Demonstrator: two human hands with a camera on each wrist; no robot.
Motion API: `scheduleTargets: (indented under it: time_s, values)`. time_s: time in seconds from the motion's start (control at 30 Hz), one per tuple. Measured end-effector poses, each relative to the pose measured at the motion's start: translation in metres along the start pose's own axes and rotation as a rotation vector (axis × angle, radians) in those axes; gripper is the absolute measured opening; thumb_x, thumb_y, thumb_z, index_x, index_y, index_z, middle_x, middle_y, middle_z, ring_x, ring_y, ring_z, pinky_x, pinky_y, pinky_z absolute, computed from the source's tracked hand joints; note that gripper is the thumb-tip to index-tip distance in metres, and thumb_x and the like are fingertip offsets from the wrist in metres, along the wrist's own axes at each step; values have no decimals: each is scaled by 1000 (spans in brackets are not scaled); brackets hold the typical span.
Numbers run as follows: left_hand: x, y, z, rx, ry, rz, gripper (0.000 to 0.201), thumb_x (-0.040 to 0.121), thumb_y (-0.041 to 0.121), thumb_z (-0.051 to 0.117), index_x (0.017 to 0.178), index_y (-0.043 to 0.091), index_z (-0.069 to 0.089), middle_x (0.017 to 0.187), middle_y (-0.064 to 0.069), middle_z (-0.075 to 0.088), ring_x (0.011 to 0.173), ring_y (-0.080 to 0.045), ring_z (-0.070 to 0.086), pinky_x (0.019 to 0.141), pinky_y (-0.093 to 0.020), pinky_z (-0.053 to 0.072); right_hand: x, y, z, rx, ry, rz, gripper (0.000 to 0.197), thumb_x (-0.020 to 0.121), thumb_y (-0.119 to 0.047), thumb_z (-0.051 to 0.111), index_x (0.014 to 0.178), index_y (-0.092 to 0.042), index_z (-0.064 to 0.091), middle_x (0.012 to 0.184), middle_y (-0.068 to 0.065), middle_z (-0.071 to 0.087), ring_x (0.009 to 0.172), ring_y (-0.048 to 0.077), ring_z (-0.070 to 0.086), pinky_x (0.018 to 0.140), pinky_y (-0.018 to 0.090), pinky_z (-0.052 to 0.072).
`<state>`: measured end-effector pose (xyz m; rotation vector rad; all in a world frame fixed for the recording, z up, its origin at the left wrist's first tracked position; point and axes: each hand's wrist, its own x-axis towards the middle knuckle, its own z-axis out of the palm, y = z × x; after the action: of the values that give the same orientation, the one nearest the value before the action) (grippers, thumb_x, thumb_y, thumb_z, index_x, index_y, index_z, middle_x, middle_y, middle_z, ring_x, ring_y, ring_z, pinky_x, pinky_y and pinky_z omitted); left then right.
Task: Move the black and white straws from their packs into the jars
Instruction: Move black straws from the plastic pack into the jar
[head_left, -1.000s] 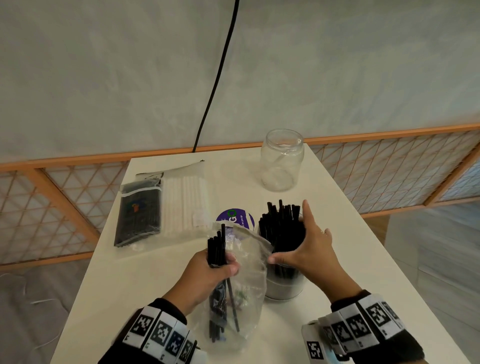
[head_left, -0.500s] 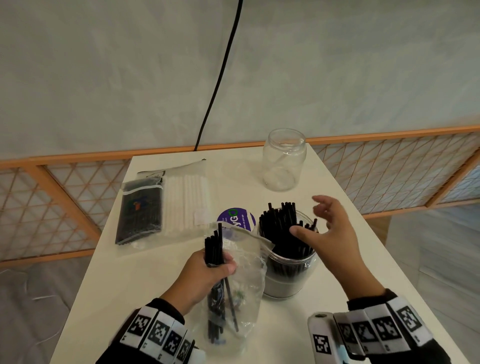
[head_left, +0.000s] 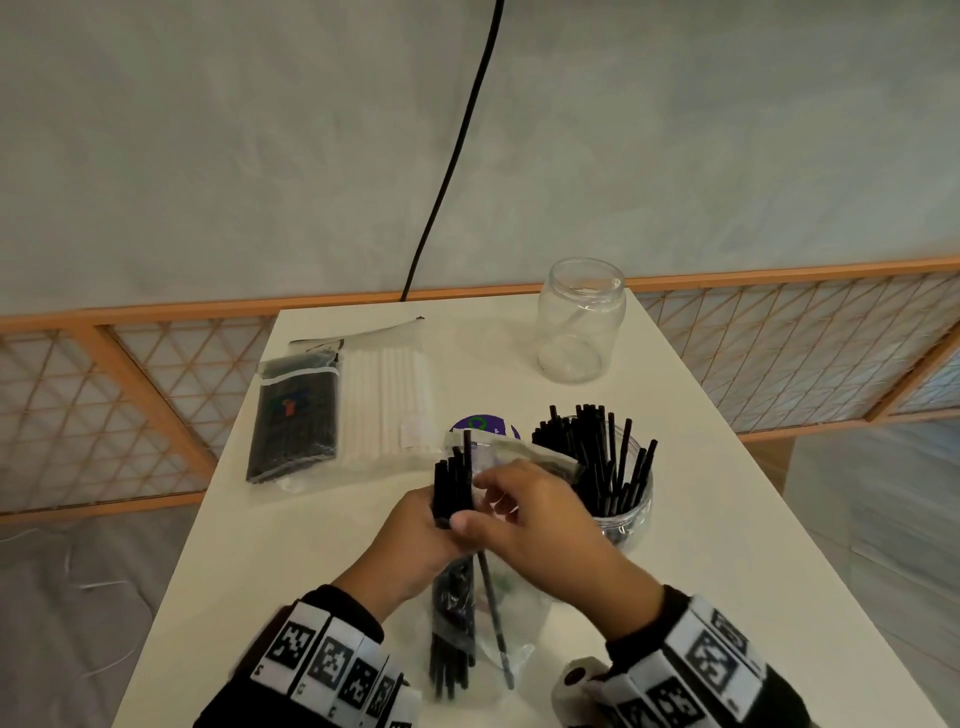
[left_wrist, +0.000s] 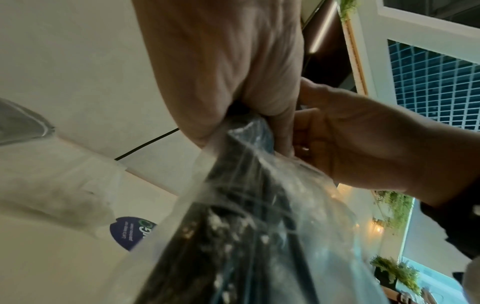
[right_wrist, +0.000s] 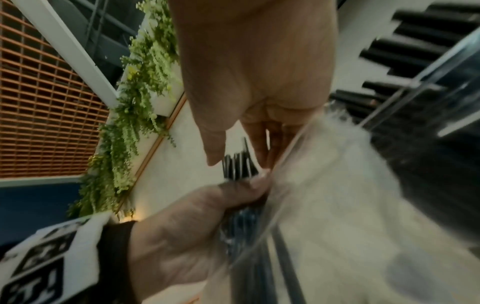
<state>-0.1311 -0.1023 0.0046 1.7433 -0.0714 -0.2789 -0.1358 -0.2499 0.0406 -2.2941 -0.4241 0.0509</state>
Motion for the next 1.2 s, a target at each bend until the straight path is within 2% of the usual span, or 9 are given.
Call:
scheduleTargets:
  time_s: [0.07,0.17,0.33,0.43,0.53,0.63,0.77,1.03,1.2]
  values:
    - [-2,3,0,49,-29,18,16,75,-11,63,75,4,63,63,4,61,54,4,56,51,-11,44,5,-7,11,23,6,36,40,75,-45,71,102,-18,60,96,-3,50,88,12,50,71,15,38]
    - [-4,4,2,46,-66,31,14,70,-11,68,77,2,66,67,2,66,63,-3,61,59,-16,49,10,-12,26,203,22,195,34,69,-40,77,80,-27,47,89,-2,53,85,14,54,74,27,44]
    - [-7,3,6,15,-78,2,30,60,-7,74,71,20,67,63,8,70,69,-5,67,64,-19,52,16,-10,34,412,55,267,27,82,-23,67,68,-16,45,62,-3,48,61,13,49,59,26,41]
    - [-9,-2,7,30,-87,-5,18,57,10,75,69,22,68,68,2,72,73,-13,69,68,-26,54,17,-7,30,475,84,293,19,86,-26,62,75,-13,52,68,1,55,71,20,56,71,35,48]
    - [-12,-7,8,22,-135,-53,27,64,20,74,88,11,67,92,-12,72,89,-23,68,83,-35,52,18,-8,20,578,109,266,23,89,-27,58,80,-7,57,72,3,58,73,17,56,77,40,48]
    - [-15,-13,9,61,-202,-89,13,74,17,72,86,16,67,87,-6,69,83,-15,65,81,-29,50,16,-17,2,715,171,198,25,93,-22,52,78,-4,61,69,-1,60,66,8,54,66,19,45]
    - [-17,-8,12,69,-202,-80,12,86,11,62,79,20,61,65,4,62,57,-6,56,59,-17,45,17,-21,-11,784,234,139,26,88,-26,59,80,-1,61,70,1,61,65,8,55,62,15,44]
    - [-6,12,11,43,-181,17,17,85,8,63,75,20,56,63,9,56,51,4,52,50,-9,40,20,-23,-21,507,218,174,31,75,-21,68,77,7,57,64,11,59,60,22,57,60,33,48]
    - [-3,4,12,78,-154,-15,19,78,9,72,84,23,60,76,11,64,71,5,61,69,-10,47,19,-32,-71,495,391,128,26,80,-13,63,56,-17,53,49,-9,49,48,6,49,50,23,43]
